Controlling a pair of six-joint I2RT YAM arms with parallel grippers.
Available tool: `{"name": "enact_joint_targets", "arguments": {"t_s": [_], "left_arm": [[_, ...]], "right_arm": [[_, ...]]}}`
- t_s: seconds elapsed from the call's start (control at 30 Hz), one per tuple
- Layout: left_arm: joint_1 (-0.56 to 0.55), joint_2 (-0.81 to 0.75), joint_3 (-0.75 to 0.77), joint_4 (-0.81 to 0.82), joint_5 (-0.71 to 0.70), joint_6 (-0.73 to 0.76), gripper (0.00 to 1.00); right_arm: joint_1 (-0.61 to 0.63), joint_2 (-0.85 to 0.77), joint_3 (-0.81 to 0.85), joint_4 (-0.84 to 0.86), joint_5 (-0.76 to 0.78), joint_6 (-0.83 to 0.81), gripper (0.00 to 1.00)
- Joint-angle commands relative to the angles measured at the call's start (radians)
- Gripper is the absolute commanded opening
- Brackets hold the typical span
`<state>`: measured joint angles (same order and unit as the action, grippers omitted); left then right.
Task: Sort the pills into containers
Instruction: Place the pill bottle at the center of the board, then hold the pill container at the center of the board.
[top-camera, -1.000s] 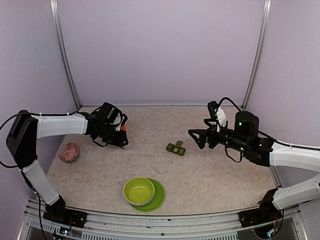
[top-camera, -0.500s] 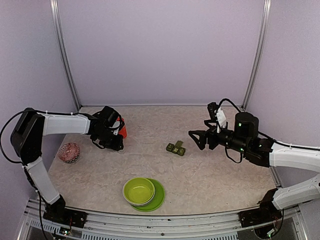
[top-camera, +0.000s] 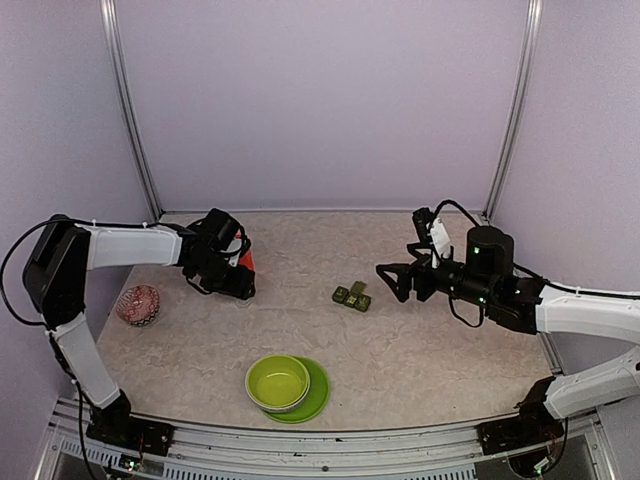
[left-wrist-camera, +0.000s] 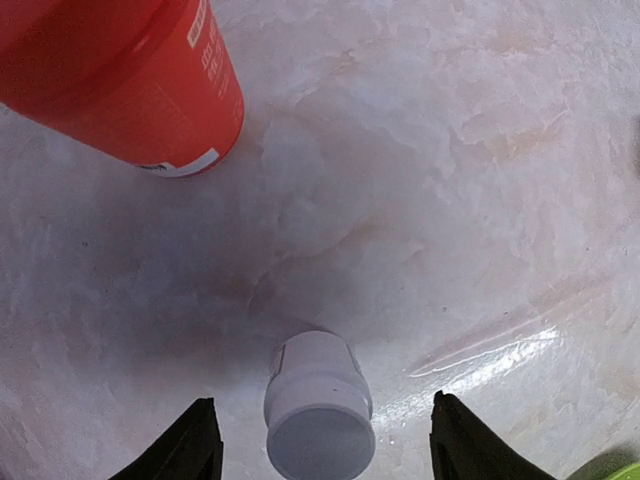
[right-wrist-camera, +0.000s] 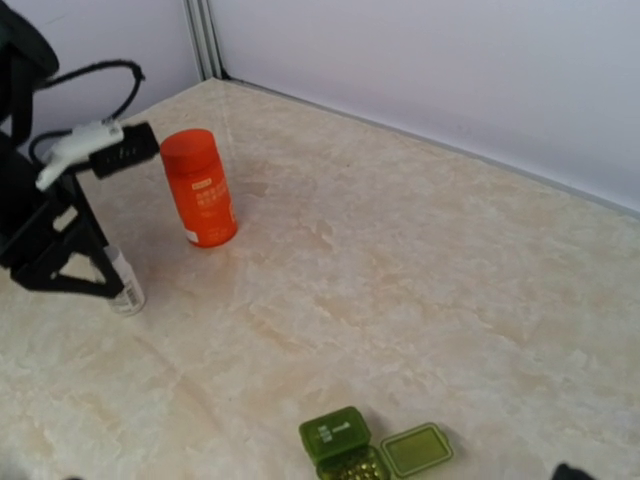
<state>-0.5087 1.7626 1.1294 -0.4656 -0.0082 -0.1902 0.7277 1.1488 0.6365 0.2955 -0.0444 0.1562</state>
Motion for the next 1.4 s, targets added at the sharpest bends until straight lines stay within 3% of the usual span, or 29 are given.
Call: {"name": "enact_joint_targets", "arguments": {"t_s": [0.0, 0.4, 0.87, 1.37], "left_arm": [[-0.029, -0.066, 0.067, -0.008, -0.011, -0.005, 0.72], [-0.157, -0.128, 0.211, 0.001, 0.020, 0.000, 0.98], [-0.194, 0.041, 0.233, 0.162, 0.108, -0.007, 0.99], [-0.153, 0.302, 0.337, 0.324, 0.312, -0.057, 0.99]], "right_arm": [[-0.016, 0.019, -0.001, -0.003, -0.012, 0.018, 1.00], [-0.059, 0.065, 0.025, -0.011, -0.101, 0.077, 1.00], [-0.146, 0.178, 0.070, 0.011, -0.273, 0.245, 1.00], [-0.251, 0.487, 0.193, 0.058, -0.437, 0.396, 0.99]]}}
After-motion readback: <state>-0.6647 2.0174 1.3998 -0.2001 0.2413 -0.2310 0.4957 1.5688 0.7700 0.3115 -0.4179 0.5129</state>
